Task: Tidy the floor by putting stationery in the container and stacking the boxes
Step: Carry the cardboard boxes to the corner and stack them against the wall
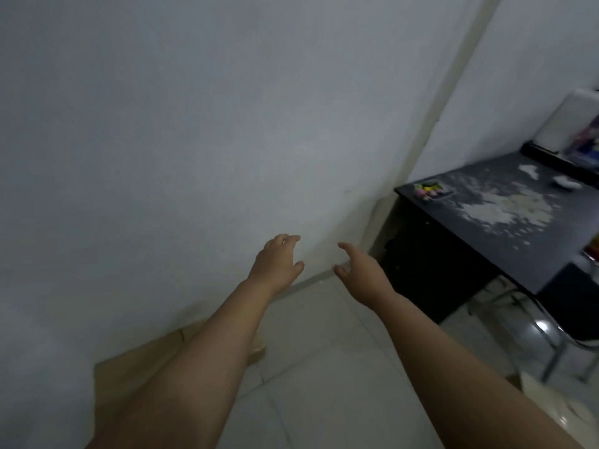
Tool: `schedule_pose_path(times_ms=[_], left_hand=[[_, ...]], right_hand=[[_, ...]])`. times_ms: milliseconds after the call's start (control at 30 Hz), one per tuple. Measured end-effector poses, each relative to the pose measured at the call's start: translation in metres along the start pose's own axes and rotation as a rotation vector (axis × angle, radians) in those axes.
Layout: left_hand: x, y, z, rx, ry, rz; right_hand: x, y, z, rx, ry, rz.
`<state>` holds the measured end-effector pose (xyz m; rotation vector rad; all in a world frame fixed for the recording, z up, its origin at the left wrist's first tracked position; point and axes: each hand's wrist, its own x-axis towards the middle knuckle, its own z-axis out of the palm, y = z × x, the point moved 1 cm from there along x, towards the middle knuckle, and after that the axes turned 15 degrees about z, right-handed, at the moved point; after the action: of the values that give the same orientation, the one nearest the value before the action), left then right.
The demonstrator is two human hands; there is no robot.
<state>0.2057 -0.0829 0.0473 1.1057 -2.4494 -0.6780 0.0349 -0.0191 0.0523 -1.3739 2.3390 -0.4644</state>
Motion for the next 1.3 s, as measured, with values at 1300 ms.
schedule_pose_path(times_ms=[1300], left_hand=[[-0.023,0.473,0.440,-0.077,-1.080,0.954]], right_hand=[[-0.312,0.515,-0.098,0.497,0.439,1.249]])
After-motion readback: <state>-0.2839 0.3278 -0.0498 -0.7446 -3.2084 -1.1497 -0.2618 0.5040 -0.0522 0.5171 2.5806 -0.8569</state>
